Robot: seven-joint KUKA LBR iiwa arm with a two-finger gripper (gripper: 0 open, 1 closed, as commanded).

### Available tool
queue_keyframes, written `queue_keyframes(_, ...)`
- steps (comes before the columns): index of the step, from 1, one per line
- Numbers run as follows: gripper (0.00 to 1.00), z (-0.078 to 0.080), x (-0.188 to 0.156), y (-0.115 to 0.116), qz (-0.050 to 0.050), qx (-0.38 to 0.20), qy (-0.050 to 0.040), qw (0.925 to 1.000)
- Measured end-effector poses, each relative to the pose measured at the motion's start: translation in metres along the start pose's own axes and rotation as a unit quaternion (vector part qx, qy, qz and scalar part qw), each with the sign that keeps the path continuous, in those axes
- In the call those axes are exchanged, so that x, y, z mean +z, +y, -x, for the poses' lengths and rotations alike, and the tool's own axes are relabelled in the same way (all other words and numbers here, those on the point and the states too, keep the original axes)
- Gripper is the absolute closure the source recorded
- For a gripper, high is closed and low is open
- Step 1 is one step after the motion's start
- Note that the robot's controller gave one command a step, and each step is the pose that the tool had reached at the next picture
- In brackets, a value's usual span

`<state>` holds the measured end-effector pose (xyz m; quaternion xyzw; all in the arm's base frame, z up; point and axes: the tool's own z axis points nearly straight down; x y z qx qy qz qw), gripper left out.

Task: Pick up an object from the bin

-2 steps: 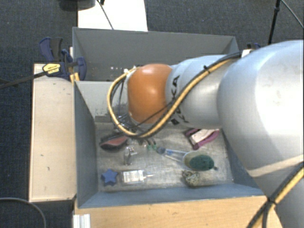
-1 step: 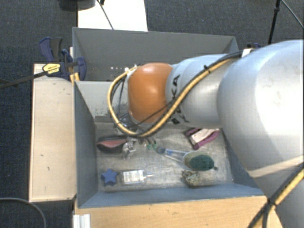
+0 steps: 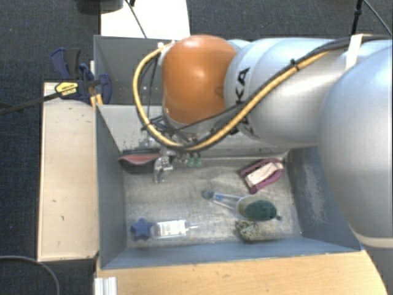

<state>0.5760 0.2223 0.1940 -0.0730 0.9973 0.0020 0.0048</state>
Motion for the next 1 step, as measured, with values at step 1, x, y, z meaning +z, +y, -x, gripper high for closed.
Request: queue_keyframes(1, 1.0, -0.033, -0.1115, -0.0644, -0.001, -0.153, 0.001, 0.9882)
